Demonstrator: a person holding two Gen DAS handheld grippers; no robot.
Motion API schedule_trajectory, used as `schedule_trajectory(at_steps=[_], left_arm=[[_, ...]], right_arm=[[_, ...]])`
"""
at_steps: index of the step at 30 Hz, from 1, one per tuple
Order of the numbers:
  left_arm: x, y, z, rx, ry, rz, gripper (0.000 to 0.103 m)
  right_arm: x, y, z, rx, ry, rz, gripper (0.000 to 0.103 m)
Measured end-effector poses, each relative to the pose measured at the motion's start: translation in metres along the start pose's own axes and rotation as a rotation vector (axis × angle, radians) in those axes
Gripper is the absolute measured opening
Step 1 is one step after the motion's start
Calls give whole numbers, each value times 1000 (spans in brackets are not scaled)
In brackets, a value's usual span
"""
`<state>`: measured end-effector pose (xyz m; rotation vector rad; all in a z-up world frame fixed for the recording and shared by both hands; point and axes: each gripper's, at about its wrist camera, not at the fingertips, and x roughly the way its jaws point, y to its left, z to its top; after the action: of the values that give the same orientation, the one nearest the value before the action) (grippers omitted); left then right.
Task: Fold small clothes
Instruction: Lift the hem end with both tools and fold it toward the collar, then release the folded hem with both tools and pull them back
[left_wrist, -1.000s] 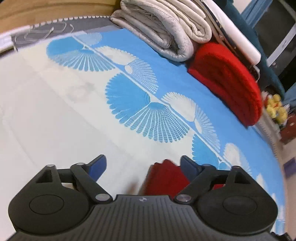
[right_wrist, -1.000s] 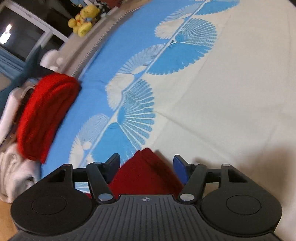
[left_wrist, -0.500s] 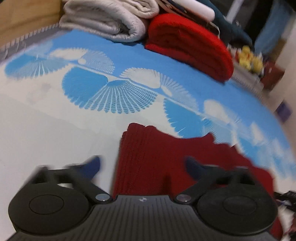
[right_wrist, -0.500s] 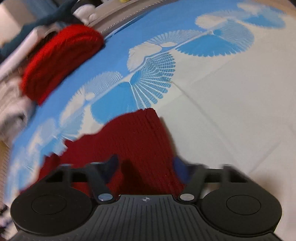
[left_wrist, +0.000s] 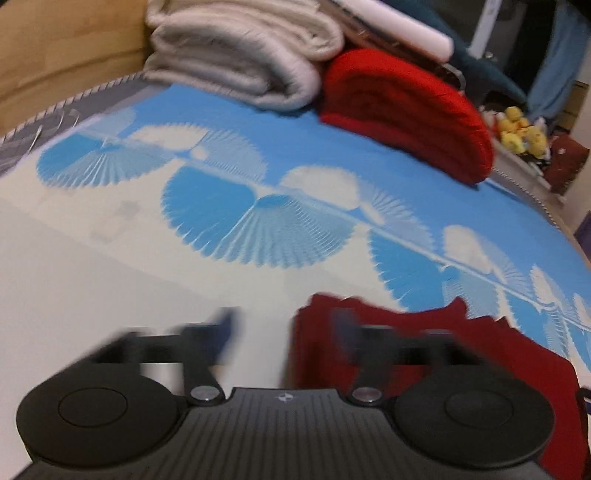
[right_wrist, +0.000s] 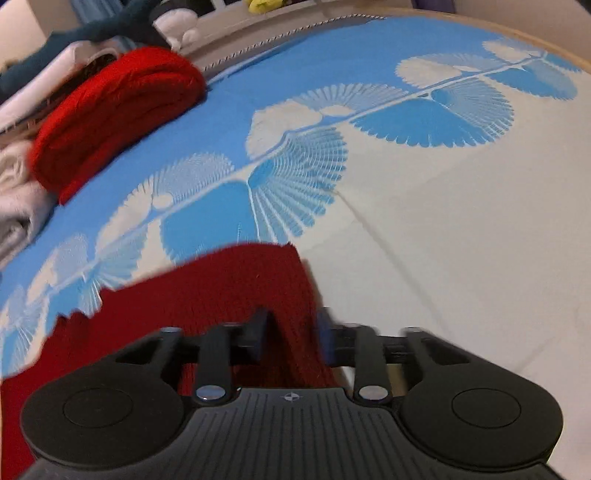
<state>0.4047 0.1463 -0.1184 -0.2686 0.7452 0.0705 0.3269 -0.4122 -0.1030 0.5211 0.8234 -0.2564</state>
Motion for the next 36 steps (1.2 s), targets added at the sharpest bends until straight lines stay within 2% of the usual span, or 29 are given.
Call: schedule_trajectory(at_steps=[3, 6, 8, 9, 10, 11, 13, 14, 15, 16, 17, 18, 20, 21, 25, 28, 29, 30, 31, 32, 33, 34, 36], left_arm=[[4, -28, 3, 82, -23, -30, 86], [19, -53, -4, 161, 14, -37, 86], [32, -63, -10, 208, 22, -19, 77], [38, -65, -13, 221, 23, -7, 51], [45, -64, -14, 222, 41, 6, 17], [50, -62, -13, 207, 62, 10, 7], [48, -58, -9, 164, 60, 10, 7], [41, -58, -5, 158, 47, 7, 6], [31, -57, -1, 149, 22, 14, 6], [20, -56, 3, 141, -10, 9, 6], [15, -51, 7, 144, -40, 20, 6], [17, -44, 10, 140, -35, 47, 6], [42, -23, 8, 82, 68, 34, 6], [48, -21, 5, 82, 83, 30, 6], [53, -39, -10, 194, 49, 83, 7], [54, -36, -8, 166, 57, 91, 16], [51, -34, -6, 137, 61, 84, 18], [46, -31, -3, 112, 60, 73, 31], [39, -32, -1, 96, 47, 62, 49], [32, -32, 0, 92, 26, 62, 60], [24, -34, 0, 97, 1, 68, 77], [18, -37, 0, 111, -18, 71, 85], [13, -45, -4, 149, -17, 71, 86]], right_arm=[[-10, -5, 6, 70, -58, 32, 62], [-4, -4, 5, 83, -44, 4, 62], [2, -1, 3, 80, -25, -13, 62], [6, 1, 3, 81, -17, -17, 62], [9, 2, 2, 82, -12, -21, 62], [12, 3, 1, 86, -7, -23, 62], [20, 5, -1, 88, 1, -17, 61], [23, 8, -2, 83, 7, -13, 47], [25, 11, -2, 65, 20, -2, 25], [24, 16, -1, 44, 23, -5, 22], [17, 22, 1, 7, -4, -14, 13], [10, 27, 2, -21, -30, -4, 13], [-1, 30, 4, -39, -79, 29, 13], [0, 27, 4, -34, -82, 23, 13], [30, 4, 0, 65, 16, -28, 15], [25, 4, 0, 65, -24, -17, 28], [20, 5, 1, 56, -40, -23, 42], [15, 8, 2, 38, -51, -37, 52], [7, 10, 3, 16, -73, -42, 52], [-1, 13, 5, -6, -97, -34, 52], [-9, 16, 6, -35, -116, -19, 52], [-17, 19, 7, -63, -129, -4, 52], [-30, 28, 5, -113, -143, 53, 52]])
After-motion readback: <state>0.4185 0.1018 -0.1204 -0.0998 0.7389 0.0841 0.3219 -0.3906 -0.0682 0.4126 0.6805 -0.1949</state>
